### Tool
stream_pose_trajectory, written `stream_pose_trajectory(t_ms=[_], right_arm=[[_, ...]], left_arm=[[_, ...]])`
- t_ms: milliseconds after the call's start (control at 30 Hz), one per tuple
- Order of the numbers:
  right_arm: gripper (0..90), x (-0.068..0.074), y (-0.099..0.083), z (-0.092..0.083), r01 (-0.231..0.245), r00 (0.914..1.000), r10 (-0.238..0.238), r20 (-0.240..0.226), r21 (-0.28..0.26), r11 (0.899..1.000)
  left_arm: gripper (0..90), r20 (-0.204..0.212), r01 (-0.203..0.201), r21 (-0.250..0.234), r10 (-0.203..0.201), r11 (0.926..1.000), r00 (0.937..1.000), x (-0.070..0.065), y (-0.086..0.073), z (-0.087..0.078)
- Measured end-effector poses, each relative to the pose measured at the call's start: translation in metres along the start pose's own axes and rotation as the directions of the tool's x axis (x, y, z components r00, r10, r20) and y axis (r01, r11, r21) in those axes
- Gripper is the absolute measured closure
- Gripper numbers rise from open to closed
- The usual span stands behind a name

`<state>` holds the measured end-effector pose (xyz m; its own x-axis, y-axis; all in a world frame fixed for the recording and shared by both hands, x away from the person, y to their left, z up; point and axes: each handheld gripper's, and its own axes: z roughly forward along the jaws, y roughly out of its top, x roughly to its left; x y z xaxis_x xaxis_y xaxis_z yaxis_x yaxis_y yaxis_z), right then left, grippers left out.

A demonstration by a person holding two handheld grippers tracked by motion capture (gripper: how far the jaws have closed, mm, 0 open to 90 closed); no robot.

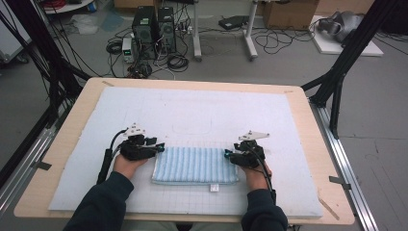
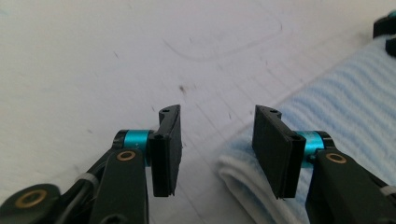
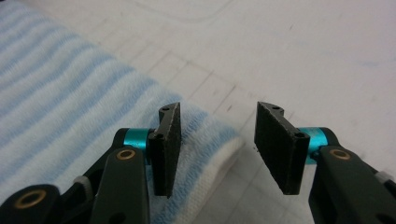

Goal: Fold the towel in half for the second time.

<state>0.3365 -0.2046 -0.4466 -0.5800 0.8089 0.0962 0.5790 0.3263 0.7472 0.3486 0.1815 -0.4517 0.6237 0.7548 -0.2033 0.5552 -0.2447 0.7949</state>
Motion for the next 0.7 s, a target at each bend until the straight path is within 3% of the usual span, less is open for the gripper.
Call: stream_pose_trajectory(t_ms=[67,100,167,233,333,500,567,633,700], right_arm=[[59.3,-0.001,-0.001,0.000,-0.018,0.9995,0.018,-0.025,-0.002,1.000],[66.4,-0.001,-0.002,-0.001,-0.015,0.9991,0.015,-0.039,-0.004,1.000],[77.7,0.001,-0.001,-0.001,-0.010,0.9978,0.009,-0.065,-0.004,1.000],[81.7,0.002,0.000,-0.002,0.006,0.9985,-0.007,-0.055,-0.014,1.000],[82.9,0.002,0.003,-0.003,0.023,0.9996,-0.024,-0.018,-0.048,0.999],[82.4,0.005,0.011,0.001,0.059,0.9981,-0.057,0.023,-0.084,0.995],[72.5,0.006,0.011,0.002,0.066,0.9972,-0.063,0.041,-0.089,0.994],[56.9,0.006,0.011,-0.002,0.051,0.9974,-0.045,0.056,-0.106,0.993],[46.7,0.004,0.010,-0.010,0.044,0.9972,-0.035,0.066,-0.138,0.990]], left_arm=[[59.1,0.013,-0.008,0.006,0.008,0.9999,0.9999,-0.001,0.000,0.001],[70.6,0.038,-0.019,0.003,0.019,0.9998,0.9991,-0.002,-0.001,0.001],[83.7,0.024,-0.044,-0.002,0.044,0.9990,0.9988,-0.005,0.000,0.001],[85.2,0.027,-0.017,-0.010,0.018,0.9998,0.9995,-0.001,0.001,0.001],[85.6,0.025,0.015,-0.069,-0.014,0.9975,0.9996,0.004,0.004,0.001],[85.4,0.000,0.021,-0.129,-0.021,0.9915,0.9998,0.011,0.008,0.000],[75.4,-0.011,0.018,-0.150,-0.020,0.9885,0.9997,0.011,0.008,-0.002],[50.6,0.006,0.061,-0.174,-0.061,0.9828,0.9981,0.014,0.009,-0.007],[42.0,0.005,0.058,-0.215,-0.058,0.9750,0.9983,0.014,0.009,-0.013]])
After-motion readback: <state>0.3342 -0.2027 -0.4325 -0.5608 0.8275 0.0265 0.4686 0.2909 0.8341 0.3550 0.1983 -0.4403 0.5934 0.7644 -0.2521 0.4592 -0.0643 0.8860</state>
